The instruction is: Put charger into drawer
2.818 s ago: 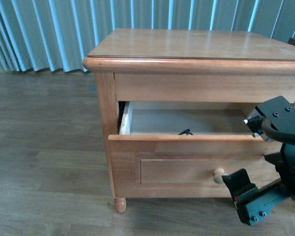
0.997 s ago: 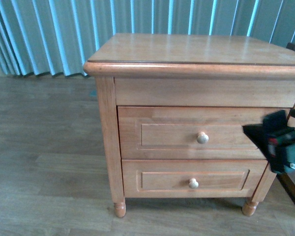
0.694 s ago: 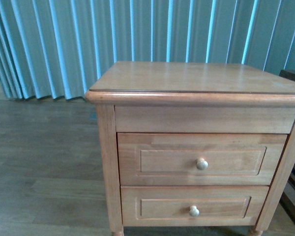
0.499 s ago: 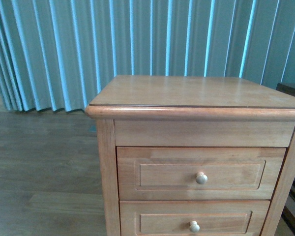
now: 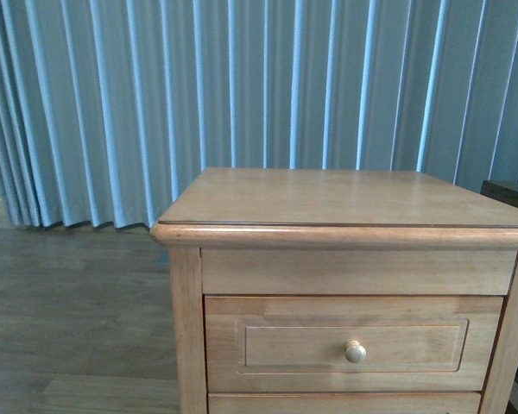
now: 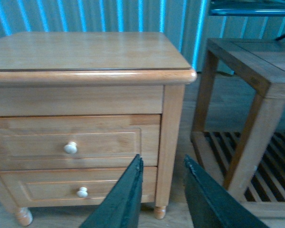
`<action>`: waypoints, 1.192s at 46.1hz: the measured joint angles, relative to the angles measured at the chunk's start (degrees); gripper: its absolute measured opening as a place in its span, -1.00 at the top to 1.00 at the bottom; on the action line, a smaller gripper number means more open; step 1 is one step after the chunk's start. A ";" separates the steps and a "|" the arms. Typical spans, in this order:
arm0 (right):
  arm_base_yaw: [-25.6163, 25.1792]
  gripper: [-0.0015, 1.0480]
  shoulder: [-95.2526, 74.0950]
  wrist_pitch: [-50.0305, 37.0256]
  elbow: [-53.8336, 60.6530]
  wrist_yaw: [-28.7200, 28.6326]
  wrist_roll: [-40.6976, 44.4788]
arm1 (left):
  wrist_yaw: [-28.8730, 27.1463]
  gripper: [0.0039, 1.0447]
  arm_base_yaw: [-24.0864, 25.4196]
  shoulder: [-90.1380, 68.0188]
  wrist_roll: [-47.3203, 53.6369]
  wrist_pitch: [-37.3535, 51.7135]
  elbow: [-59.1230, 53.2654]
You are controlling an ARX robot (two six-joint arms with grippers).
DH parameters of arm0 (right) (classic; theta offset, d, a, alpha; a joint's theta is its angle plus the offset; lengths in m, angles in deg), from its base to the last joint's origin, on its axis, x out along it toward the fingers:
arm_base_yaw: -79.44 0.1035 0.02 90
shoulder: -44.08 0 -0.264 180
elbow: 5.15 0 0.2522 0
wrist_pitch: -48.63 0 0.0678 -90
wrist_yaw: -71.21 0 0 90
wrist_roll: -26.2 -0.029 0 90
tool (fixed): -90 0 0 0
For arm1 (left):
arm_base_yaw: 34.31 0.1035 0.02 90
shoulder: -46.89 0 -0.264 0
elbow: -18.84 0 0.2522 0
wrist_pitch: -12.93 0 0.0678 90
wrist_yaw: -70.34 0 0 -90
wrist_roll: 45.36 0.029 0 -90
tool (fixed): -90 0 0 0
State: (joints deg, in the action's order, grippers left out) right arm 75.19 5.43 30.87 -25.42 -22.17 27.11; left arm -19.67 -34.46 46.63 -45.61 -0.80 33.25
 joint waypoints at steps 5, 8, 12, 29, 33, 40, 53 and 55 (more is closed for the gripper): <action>3.98 0.97 4.50 2.45 1.88 2.95 -0.20 | 0.00 -0.89 0.00 0.00 0.00 0.00 0.00; 4.04 0.97 6.73 3.82 2.51 3.30 -0.28 | -0.02 -0.89 0.00 0.00 0.00 0.00 0.00; 4.04 0.97 9.99 6.14 3.56 3.32 -0.31 | 0.00 -0.89 0.00 0.00 0.00 0.00 0.00; 4.09 0.97 20.92 13.57 6.23 3.32 -0.33 | 0.00 -0.89 0.00 0.00 0.00 0.00 0.00; 4.09 0.97 23.23 15.98 6.23 3.32 -0.33 | -0.02 -0.89 0.00 0.00 0.00 0.00 0.00; 4.09 0.97 26.47 19.19 6.23 3.32 -0.33 | -0.02 -0.89 0.00 0.00 0.00 0.00 0.00; 4.09 0.97 38.27 31.17 6.19 3.30 -0.33 | -0.02 -0.89 0.00 0.00 0.00 0.00 0.00; 4.09 0.97 38.34 31.41 6.19 3.30 -0.33 | -0.02 -0.89 0.00 0.00 0.00 0.00 0.00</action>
State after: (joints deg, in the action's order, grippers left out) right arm 79.27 43.77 62.27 -19.23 -18.87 26.78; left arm -19.69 -34.46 46.63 -45.61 -0.80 33.25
